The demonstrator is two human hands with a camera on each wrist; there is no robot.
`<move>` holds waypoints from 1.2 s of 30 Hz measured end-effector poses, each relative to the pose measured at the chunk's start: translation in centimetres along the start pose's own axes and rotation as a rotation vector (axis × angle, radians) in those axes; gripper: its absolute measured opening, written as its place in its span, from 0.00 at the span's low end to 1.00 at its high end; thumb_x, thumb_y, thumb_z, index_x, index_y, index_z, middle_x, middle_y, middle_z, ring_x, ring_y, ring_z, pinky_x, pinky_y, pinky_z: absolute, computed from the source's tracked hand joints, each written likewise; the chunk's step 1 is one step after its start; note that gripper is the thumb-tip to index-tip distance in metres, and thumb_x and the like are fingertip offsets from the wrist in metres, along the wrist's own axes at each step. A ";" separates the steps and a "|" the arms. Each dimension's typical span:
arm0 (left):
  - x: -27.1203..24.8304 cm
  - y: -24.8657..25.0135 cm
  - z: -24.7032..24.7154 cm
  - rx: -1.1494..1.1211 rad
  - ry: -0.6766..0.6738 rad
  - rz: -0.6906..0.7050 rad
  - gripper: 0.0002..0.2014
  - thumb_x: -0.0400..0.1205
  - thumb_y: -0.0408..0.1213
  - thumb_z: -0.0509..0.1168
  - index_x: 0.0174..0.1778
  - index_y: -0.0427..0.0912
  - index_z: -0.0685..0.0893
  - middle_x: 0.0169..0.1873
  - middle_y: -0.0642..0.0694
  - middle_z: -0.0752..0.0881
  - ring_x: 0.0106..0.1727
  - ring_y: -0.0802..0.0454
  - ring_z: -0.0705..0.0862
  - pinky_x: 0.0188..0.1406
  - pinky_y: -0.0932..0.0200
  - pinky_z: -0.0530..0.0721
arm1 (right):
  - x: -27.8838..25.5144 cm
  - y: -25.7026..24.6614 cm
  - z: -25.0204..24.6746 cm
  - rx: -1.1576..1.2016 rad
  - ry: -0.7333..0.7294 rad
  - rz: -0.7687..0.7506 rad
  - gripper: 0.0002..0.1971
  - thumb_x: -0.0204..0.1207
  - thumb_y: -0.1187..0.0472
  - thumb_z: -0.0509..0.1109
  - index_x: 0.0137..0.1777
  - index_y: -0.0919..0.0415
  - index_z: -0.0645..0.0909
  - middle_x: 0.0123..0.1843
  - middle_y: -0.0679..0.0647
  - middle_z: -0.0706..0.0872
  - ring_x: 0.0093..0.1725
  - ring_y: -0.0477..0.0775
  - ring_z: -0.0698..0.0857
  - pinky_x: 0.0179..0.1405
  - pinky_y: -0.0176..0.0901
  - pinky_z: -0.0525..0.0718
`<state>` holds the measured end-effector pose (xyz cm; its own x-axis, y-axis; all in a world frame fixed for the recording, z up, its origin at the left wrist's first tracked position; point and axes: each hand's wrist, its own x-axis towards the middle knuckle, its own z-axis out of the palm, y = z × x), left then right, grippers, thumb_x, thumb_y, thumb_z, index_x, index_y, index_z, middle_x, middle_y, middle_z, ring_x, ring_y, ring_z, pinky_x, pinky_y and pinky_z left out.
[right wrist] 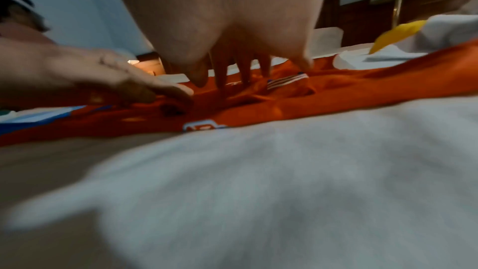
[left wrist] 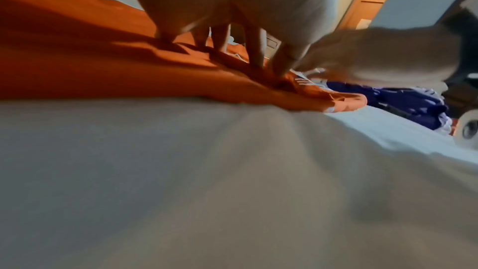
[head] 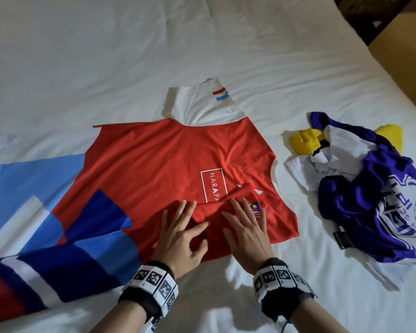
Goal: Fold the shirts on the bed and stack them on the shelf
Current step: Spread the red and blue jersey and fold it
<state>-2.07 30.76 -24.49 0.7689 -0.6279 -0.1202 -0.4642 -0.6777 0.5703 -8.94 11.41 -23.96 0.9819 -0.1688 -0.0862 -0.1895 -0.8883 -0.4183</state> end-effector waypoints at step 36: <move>18.9 -10.8 -16.4 0.150 0.324 -0.395 0.06 0.76 0.38 0.69 0.47 0.44 0.88 0.47 0.43 0.85 0.48 0.38 0.85 0.45 0.50 0.79 | 36.1 -6.2 -9.7 -0.765 -0.052 -0.144 0.10 0.75 0.65 0.68 0.53 0.55 0.86 0.50 0.53 0.87 0.63 0.63 0.78 0.73 0.85 0.51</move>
<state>24.67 32.50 -19.54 0.9833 -0.1794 -0.0319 -0.1511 -0.9007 0.4073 27.69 6.64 -15.68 0.9914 -0.0264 -0.1285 0.0149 -0.9506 0.3101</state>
